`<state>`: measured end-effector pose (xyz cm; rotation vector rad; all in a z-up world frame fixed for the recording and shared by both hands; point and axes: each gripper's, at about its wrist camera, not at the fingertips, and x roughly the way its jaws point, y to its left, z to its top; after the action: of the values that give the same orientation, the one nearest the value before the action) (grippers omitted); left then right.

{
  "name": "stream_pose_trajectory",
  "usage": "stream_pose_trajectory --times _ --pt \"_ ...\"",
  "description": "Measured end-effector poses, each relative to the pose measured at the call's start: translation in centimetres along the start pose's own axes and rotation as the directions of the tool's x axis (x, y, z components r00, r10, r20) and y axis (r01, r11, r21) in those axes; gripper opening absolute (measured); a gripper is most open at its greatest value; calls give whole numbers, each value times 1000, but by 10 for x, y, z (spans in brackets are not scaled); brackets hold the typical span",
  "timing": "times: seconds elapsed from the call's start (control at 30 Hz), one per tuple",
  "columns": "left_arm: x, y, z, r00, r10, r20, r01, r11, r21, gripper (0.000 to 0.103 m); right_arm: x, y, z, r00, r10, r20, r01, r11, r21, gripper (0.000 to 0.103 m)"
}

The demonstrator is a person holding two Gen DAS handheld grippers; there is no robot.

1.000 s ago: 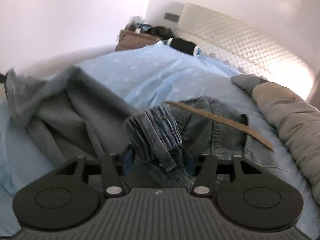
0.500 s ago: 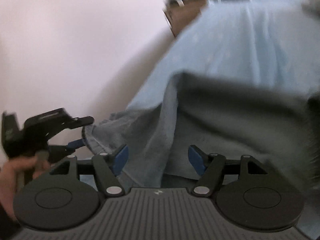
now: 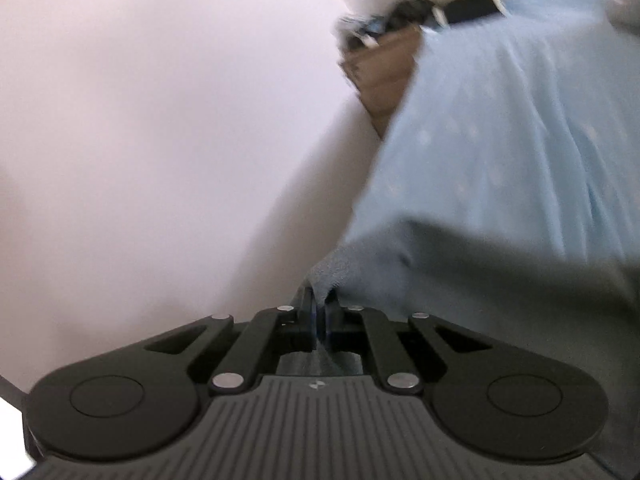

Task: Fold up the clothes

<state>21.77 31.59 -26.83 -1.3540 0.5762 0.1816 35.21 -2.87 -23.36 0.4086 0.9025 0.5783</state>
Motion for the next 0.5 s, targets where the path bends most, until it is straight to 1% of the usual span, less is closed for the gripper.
stream_pose_trajectory --times 0.07,0.13,0.23,0.3,0.37,0.43,0.5 --pt "-2 5 -2 1000 5 14 -4 997 -75 11 29 10 19 999 2 -54 -3 1000 -24 4" --pt "1 12 -1 999 27 22 -24 991 -135 11 59 19 38 994 3 -108 -8 999 -48 5" --pt "11 27 4 998 67 16 -62 974 -217 11 103 33 66 982 1 -188 -17 996 -83 5" --pt "20 37 8 996 88 10 -83 966 -245 11 132 43 85 970 -2 -241 -25 994 -106 5" --pt "27 47 13 995 104 6 -99 960 -261 11 164 43 81 956 -33 -292 -5 992 -129 5" --pt "35 54 20 993 115 -4 -112 959 -259 12 190 45 71 944 -79 -322 20 983 -183 5" --pt "40 58 28 992 123 -14 -123 962 -242 13 209 49 62 936 -120 -332 40 971 -236 11"
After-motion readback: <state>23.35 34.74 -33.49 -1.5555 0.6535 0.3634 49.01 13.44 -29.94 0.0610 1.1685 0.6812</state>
